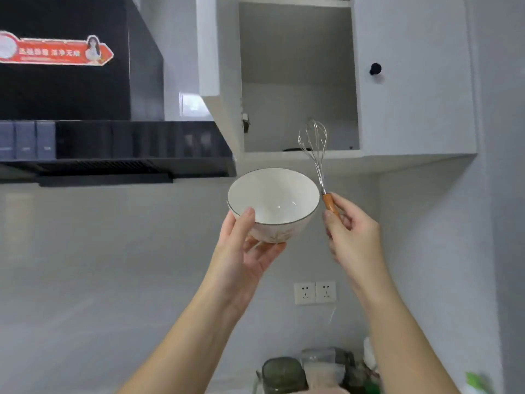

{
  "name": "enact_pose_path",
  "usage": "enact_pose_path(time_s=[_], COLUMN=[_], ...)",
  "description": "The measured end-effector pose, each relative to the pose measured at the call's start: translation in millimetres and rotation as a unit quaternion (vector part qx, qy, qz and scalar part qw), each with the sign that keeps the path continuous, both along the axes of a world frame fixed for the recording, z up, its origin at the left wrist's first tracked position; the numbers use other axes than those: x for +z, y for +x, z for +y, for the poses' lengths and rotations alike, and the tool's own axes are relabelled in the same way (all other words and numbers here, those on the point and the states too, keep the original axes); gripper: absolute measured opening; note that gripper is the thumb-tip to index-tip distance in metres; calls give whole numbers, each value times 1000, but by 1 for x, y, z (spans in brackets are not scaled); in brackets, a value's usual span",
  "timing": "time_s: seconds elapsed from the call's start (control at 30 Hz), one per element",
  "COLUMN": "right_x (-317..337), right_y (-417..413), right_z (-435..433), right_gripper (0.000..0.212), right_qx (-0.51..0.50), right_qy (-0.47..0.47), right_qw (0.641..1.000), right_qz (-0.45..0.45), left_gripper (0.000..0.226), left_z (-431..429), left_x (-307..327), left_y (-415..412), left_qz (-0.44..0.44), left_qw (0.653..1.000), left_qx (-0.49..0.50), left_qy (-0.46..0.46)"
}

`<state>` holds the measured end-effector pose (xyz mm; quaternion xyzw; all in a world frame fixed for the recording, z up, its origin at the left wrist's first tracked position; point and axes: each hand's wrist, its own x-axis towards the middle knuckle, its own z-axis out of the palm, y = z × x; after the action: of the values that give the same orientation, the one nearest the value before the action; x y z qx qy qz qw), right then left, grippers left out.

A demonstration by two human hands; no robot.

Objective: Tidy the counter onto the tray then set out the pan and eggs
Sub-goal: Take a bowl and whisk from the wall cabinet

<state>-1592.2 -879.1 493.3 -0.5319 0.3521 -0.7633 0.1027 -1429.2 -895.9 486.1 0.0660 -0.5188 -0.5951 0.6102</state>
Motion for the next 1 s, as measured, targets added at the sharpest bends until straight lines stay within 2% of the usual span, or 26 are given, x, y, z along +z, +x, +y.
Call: enact_pose_path(time_s=[0.17, 0.3, 0.4, 0.43, 0.53, 0.63, 0.87, 1.0], right_x=[-83, -138, -174, -185, -202, -213, -233, -246], right_y=[60, 104, 139, 151, 184, 226, 336, 422], right_z=[64, 103, 113, 112, 108, 97, 50, 7], right_gripper=[31, 27, 26, 25, 24, 24, 19, 17], right_qx=[78, 167, 198, 207, 231, 254, 308, 344], right_qy=[87, 154, 196, 210, 246, 271, 297, 318], right_qw=[992, 970, 956, 951, 940, 928, 904, 883], right_qz=[-40, -87, -96, -93, -56, -17, -8, -5], left_gripper=[44, 51, 74, 78, 63, 61, 64, 66], left_z=[55, 94, 116, 122, 131, 136, 115, 92], left_x=[-77, -137, -171, -179, -199, -223, -257, -272], left_y=[59, 112, 151, 163, 198, 241, 343, 427], left_qz=[14, 23, 25, 27, 50, 76, 56, 82], left_qw=[997, 993, 987, 984, 975, 963, 940, 918], left_qx=[15, 64, 107, 130, 172, 209, 278, 318], left_qy=[68, 100, 115, 121, 133, 155, 188, 223])
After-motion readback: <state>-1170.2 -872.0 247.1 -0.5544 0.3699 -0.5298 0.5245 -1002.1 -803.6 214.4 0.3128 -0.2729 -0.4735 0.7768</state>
